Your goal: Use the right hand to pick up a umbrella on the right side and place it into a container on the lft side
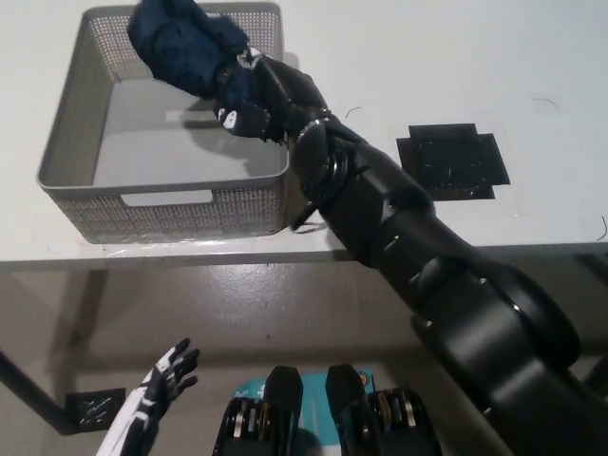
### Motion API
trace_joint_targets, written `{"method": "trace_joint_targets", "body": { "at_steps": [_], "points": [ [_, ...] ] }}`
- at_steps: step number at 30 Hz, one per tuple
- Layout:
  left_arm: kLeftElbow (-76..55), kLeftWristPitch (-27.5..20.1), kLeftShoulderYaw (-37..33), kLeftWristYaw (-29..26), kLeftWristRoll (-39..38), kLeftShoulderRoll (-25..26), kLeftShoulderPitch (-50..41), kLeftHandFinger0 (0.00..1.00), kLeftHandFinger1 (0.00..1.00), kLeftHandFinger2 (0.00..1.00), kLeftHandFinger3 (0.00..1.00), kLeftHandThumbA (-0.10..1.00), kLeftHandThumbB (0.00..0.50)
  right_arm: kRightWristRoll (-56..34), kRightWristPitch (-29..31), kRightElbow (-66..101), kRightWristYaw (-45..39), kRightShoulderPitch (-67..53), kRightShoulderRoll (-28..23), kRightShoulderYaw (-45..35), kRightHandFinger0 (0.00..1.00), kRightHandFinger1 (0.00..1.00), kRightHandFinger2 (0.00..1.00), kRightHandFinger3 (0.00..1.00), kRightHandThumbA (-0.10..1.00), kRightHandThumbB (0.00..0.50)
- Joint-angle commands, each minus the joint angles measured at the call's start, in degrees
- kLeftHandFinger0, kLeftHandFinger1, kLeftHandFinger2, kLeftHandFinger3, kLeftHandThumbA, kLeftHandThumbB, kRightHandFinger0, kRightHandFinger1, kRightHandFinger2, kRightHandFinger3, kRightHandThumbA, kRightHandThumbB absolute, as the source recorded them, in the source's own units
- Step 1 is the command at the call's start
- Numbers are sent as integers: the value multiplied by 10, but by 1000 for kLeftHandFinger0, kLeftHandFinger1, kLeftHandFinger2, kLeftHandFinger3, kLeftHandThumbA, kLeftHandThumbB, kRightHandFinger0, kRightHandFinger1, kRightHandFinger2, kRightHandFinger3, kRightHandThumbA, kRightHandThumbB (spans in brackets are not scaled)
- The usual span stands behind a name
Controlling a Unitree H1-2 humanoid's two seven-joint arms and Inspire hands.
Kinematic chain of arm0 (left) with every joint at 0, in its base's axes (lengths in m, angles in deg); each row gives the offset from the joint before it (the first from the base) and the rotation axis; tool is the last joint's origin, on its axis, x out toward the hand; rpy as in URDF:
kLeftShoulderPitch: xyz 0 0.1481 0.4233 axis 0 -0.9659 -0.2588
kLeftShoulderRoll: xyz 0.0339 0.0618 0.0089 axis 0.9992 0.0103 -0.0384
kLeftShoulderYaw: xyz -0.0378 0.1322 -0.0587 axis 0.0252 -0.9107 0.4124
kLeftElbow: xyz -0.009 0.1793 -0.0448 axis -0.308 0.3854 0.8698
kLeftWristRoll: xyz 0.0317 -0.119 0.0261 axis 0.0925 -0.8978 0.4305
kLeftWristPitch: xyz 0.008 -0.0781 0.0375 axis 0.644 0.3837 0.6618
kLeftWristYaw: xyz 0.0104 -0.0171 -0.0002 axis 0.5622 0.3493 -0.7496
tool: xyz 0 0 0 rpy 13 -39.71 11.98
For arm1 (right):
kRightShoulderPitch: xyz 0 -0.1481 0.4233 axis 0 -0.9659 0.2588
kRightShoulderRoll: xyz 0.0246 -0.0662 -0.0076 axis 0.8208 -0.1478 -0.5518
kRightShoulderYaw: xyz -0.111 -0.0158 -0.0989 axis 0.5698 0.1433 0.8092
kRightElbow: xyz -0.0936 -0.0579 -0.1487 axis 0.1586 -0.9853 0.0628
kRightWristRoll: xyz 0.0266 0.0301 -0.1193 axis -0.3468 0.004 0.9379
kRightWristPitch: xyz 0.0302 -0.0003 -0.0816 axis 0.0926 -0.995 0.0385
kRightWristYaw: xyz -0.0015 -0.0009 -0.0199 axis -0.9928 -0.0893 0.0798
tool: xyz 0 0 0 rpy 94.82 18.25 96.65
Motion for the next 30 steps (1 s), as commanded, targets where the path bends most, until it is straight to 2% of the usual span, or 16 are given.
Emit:
{"method": "trace_joint_targets", "body": {
  "at_steps": [1,4,6,8,10,18,21,23,26,30],
  "points": [
    [-23,20,-9,15,3,10,6,1000,1000,1000,1000,1000,169,-7,-24,5,-53,1,-18,3,1000,1000,1000,1000,1000,455],
    [-19,17,-14,21,7,13,12,1000,1000,1000,1000,1000,161,-15,-16,11,-54,4,-29,-5,1000,1000,1000,1000,1000,460],
    [-19,18,-15,19,11,13,15,1000,1000,1000,1000,1000,159,-18,-10,16,-56,10,-37,-9,1000,1000,1000,1000,1000,443],
    [-22,22,-16,17,17,14,15,1000,1000,1000,1000,1000,167,-21,-4,21,-61,16,-43,-12,1000,1000,1000,1000,1000,466],
    [-27,26,-17,14,24,15,13,1000,1000,1000,1000,1000,195,-22,2,31,-65,25,-47,-13,1000,1000,1000,1000,1000,495],
    [-23,25,-25,21,32,21,16,1000,1000,1000,1000,1000,188,-44,32,99,-84,64,-78,-36,1000,1000,1000,1000,1000,500],
    [-23,28,-28,23,32,26,14,1000,1000,1000,1000,1000,193,-51,20,132,-100,74,-91,-46,1000,1000,1000,1000,1000,500],
    [-17,22,-32,26,30,23,19,1000,1000,1000,1000,1000,170,-46,-13,180,-123,110,-109,-48,1000,1000,1000,1000,1000,500],
    [-17,11,-31,25,25,16,13,1000,1000,1000,1000,1000,158,-54,-27,216,-145,128,-120,-58,1000,1000,1000,1000,1000,500],
    [-14,15,-31,19,36,13,14,1000,1000,1000,1000,1000,182,-138,-39,300,-167,159,-126,-138,1000,1000,1000,1000,1000,500]
  ]
}}
